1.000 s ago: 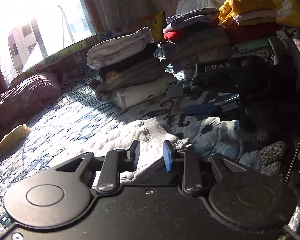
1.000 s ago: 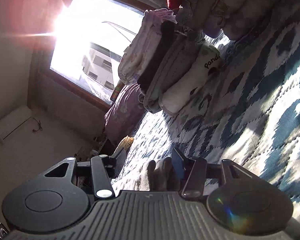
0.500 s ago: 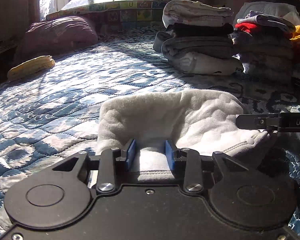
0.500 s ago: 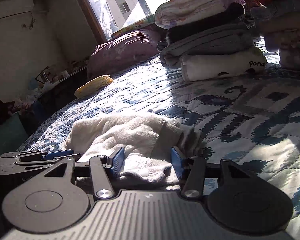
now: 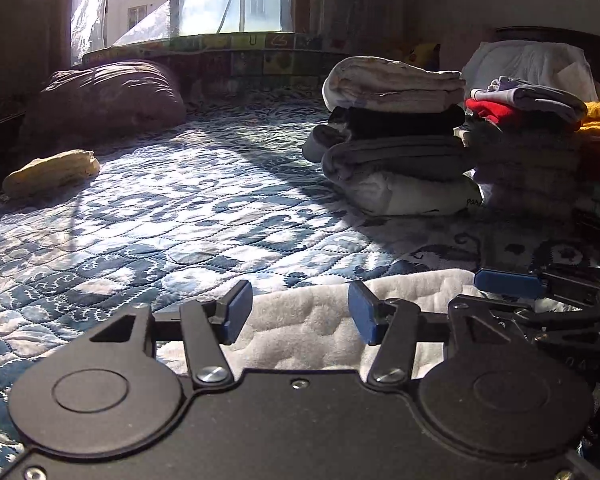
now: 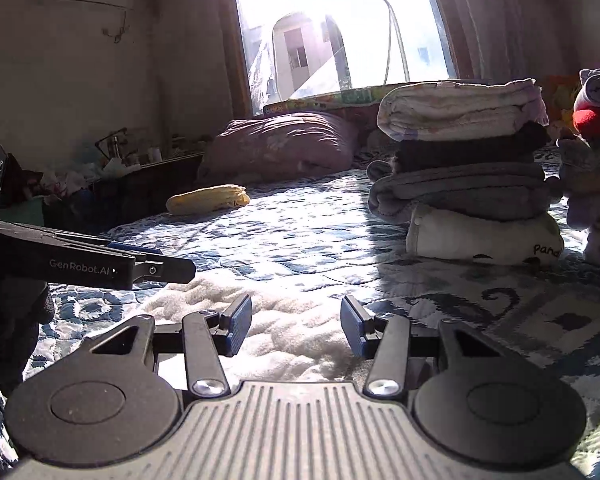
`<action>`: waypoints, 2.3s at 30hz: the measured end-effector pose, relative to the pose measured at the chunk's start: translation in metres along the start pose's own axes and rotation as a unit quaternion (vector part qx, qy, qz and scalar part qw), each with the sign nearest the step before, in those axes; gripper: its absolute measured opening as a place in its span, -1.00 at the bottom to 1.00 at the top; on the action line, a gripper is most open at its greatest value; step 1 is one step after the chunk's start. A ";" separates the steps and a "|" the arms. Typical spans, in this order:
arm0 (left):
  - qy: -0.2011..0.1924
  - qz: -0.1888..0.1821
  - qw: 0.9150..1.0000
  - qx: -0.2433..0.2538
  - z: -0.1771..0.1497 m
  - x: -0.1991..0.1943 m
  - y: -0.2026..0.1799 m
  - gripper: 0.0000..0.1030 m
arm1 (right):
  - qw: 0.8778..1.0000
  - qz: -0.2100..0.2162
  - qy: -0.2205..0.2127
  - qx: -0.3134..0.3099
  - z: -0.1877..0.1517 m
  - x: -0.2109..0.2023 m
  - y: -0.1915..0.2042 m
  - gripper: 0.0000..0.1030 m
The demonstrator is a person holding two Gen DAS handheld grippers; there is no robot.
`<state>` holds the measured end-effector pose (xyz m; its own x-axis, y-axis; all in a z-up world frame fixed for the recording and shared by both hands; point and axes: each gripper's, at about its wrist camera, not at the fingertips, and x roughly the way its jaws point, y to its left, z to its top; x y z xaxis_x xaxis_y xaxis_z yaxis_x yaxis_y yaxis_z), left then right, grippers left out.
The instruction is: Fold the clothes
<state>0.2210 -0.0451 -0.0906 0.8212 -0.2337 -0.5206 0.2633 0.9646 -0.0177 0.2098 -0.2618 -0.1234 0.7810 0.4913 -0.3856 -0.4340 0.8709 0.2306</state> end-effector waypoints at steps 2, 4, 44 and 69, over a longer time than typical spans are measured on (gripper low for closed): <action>0.039 0.007 0.999 0.014 -0.015 0.019 -0.009 0.25 | 0.999 0.000 0.031 0.023 -0.003 0.009 -0.009 0.06; 0.026 0.034 0.998 0.047 -0.027 0.022 -0.023 0.28 | 0.999 -0.005 0.038 0.016 -0.005 0.009 -0.008 0.03; 0.027 -0.081 0.906 -0.414 -0.066 -0.076 0.058 -0.33 | 0.932 0.027 0.046 0.358 -0.018 -0.040 -0.049 -0.32; 0.075 -0.104 0.885 -0.448 -0.105 -0.129 0.027 -0.30 | 0.921 0.060 0.033 0.382 -0.064 -0.094 -0.031 -0.40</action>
<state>0.0687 0.0243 -0.1135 0.7075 -0.4637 -0.5333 -0.1624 0.6278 -0.7612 0.1210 -0.3337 -0.1518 0.7076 0.6054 -0.3644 -0.0521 0.5591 0.8275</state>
